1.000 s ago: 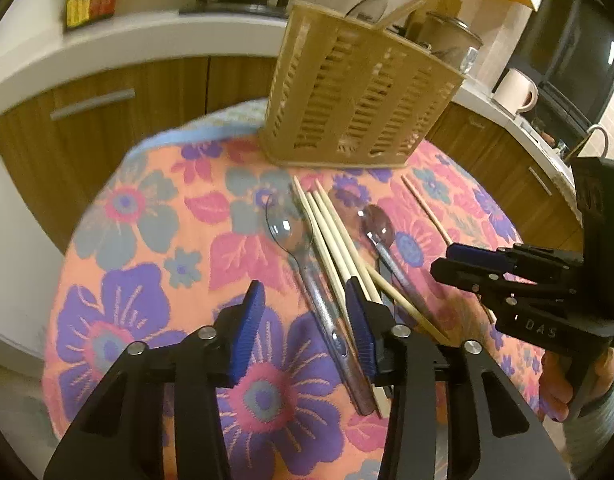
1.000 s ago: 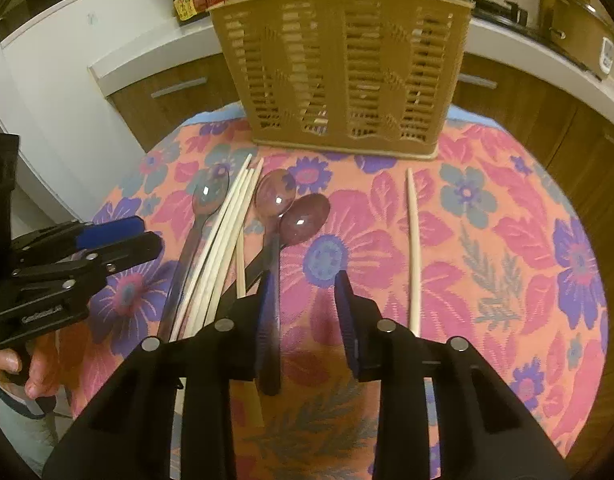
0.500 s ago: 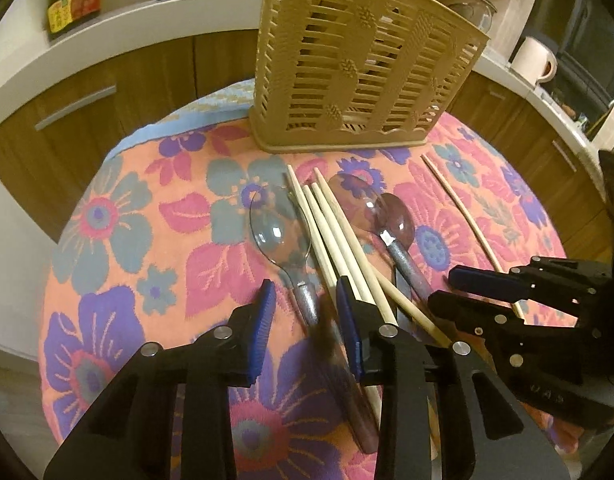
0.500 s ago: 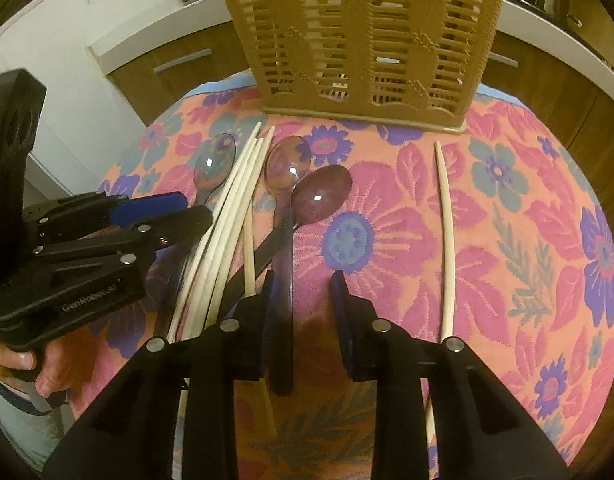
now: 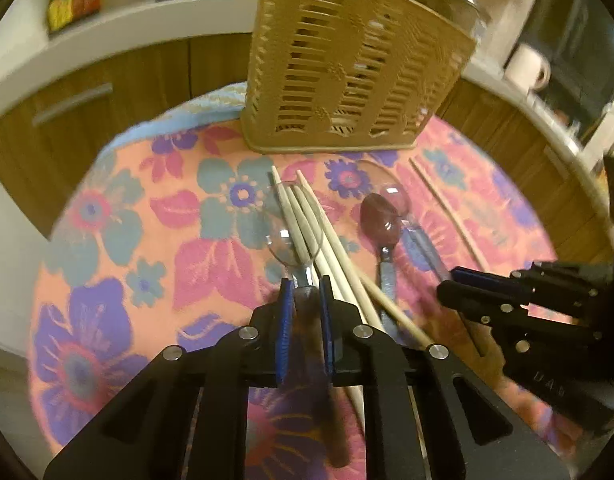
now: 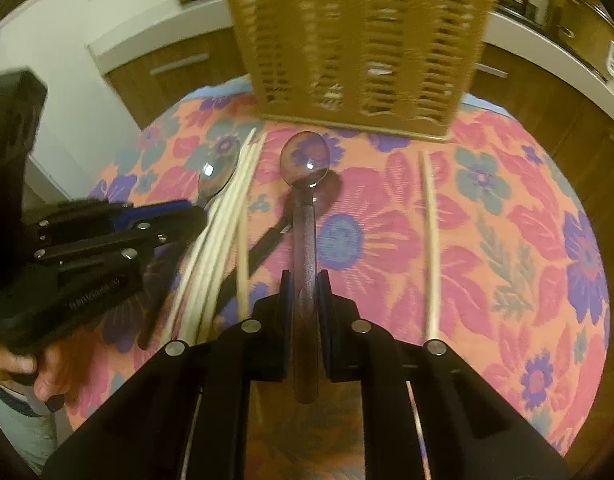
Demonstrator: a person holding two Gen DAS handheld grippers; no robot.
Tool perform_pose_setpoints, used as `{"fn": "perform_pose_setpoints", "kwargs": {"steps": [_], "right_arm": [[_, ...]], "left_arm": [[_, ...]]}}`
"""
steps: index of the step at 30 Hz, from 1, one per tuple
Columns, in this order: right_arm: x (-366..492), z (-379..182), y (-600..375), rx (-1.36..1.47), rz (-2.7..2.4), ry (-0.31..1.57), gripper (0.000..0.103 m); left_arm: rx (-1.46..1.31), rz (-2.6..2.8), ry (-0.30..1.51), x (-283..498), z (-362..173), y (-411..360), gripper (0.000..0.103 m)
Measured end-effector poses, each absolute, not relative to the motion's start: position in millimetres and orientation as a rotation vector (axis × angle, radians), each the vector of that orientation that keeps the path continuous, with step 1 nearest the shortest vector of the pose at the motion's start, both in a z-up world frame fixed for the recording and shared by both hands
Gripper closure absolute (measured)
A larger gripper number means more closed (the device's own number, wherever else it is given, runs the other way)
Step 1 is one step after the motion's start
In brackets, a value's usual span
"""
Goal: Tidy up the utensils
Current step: 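Grasp a purple spoon with the right tool while the left tool grasps a clear spoon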
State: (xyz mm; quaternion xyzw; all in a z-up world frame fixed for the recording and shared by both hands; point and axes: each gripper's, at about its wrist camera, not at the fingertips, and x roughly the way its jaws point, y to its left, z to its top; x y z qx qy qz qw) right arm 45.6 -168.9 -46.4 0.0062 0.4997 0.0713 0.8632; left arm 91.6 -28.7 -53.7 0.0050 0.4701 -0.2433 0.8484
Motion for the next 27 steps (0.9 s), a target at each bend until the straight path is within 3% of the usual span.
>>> {"fn": "perform_pose_setpoints", "kwargs": {"steps": [17,27], "right_arm": [[18,-57,-218,0.092,0.121,1.163,0.092],[59,-57,-210,0.049,0.110,1.247,0.089]], "left_arm": [[0.102,-0.528,1.014,78,-54,-7,0.092],[0.207,-0.502,1.058,85,-54,-18,0.075]]}}
